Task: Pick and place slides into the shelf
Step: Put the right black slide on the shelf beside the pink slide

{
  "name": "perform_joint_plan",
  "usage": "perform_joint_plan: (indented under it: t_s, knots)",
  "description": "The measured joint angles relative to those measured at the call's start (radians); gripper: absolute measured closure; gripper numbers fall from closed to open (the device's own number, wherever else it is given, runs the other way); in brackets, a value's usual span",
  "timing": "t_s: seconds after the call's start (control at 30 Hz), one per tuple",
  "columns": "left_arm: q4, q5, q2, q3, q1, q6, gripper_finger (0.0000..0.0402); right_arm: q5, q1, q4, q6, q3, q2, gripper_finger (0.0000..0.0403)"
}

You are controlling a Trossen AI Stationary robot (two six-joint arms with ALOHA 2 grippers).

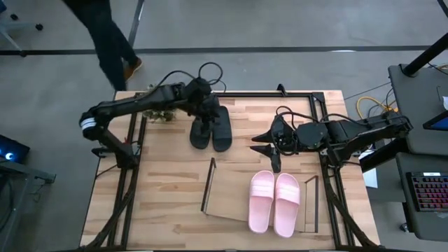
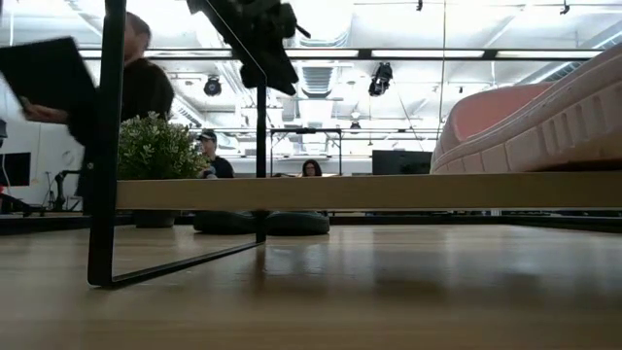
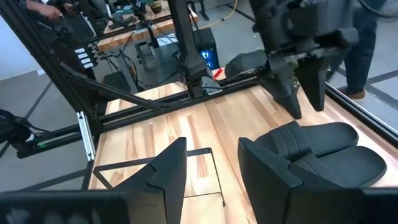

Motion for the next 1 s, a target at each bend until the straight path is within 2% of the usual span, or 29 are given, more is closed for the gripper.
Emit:
perform_joint_plan:
  t_s: [0.1, 0.33, 0.5, 0.77, 1.0]
  knots:
    - [-0.077, 0.068, 0.061, 0.058, 0.036, 0.04, 0.0242, 0.0, 0.0, 0.0, -0.003, 0.0, -0.009, 0.0266]
    - [-0.19, 0.089, 0.189, 0.168, 0.093, 0.116, 0.0242, 0.0, 0.0, 0.001, -0.005, 0.0, -0.031, 0.0266]
    - [-0.272, 0.197, 0.277, 0.251, 0.118, 0.121, 0.0242, 0.0, 0.0, 0.0, -0.007, 0.0, -0.033, 0.0266]
    - [-0.353, 0.193, 0.392, 0.358, 0.124, 0.168, 0.0242, 0.0, 0.0, 0.001, -0.014, 0.0, -0.033, 0.0266]
    - [-0.424, 0.111, 0.475, 0.4, 0.124, 0.172, 0.0242, 0.0, 0.0, 0.001, -0.014, 0.0, -0.033, 0.0266]
